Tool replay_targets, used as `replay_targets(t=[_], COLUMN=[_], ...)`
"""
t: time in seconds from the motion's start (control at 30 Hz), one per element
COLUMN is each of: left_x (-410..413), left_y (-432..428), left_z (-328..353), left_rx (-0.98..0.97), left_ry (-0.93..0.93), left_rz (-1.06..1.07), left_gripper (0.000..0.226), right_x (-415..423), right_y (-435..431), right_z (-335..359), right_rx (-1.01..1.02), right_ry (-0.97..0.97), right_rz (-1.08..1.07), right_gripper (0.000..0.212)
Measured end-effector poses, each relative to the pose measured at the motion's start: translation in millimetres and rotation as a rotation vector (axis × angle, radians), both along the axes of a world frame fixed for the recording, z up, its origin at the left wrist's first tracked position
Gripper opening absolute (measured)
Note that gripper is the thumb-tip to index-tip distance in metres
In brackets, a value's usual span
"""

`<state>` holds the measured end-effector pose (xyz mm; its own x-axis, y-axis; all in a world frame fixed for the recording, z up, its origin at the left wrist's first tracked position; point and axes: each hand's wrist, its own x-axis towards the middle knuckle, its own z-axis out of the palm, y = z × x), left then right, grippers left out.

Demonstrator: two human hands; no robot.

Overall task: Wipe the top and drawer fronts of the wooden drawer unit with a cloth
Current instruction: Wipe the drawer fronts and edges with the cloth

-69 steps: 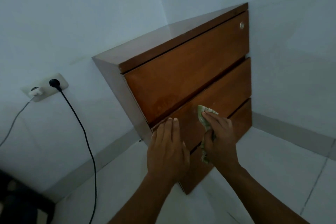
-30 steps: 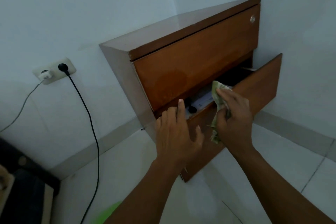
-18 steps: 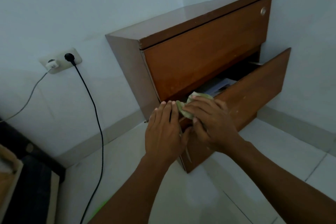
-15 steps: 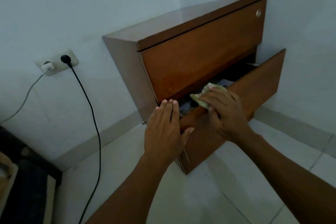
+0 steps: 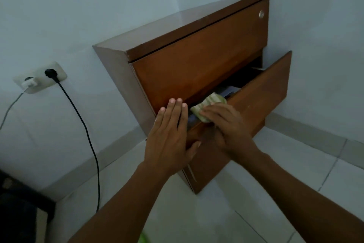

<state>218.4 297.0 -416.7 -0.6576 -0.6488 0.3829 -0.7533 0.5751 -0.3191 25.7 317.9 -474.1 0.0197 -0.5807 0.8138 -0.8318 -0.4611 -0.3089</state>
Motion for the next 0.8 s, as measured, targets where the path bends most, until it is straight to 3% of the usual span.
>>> replay_targets(t=[0.27,0.47,0.53,0.67,0.8], left_x=[-64.2,-83.2,-81.3,-78.6,-78.1], left_y=[-42.0,-52.7,-53.3,-57.3,-62.9], left_z=[28.2,26.9,25.2,24.8,24.9], left_rx=[0.046,0.117,0.098,0.05,0.01], left_ry=[-0.358,-0.308,-0.28,-0.258,-0.285], left_rz=[-0.163,-0.192,-0.199,-0.214,-0.18], left_gripper=[0.104,0.102,0.103,0.103,0.11], right_x=[-115.3,-130.6,-103.4,-49.1,-92.2], right_y=[-46.7,-61.4,-50.8,-34.5,-60.1], right_z=[5.1,25.3,31.1,2.3,-7.3], right_rx=[-0.006,-0.099,-0.148,-0.024,-0.012], right_ry=[-0.154,-0.512,-0.433,-0.103,-0.106], right_rz=[-0.236,-0.379,-0.271,-0.086,-0.154], right_gripper=[0.046,0.044,0.044,0.045,0.043])
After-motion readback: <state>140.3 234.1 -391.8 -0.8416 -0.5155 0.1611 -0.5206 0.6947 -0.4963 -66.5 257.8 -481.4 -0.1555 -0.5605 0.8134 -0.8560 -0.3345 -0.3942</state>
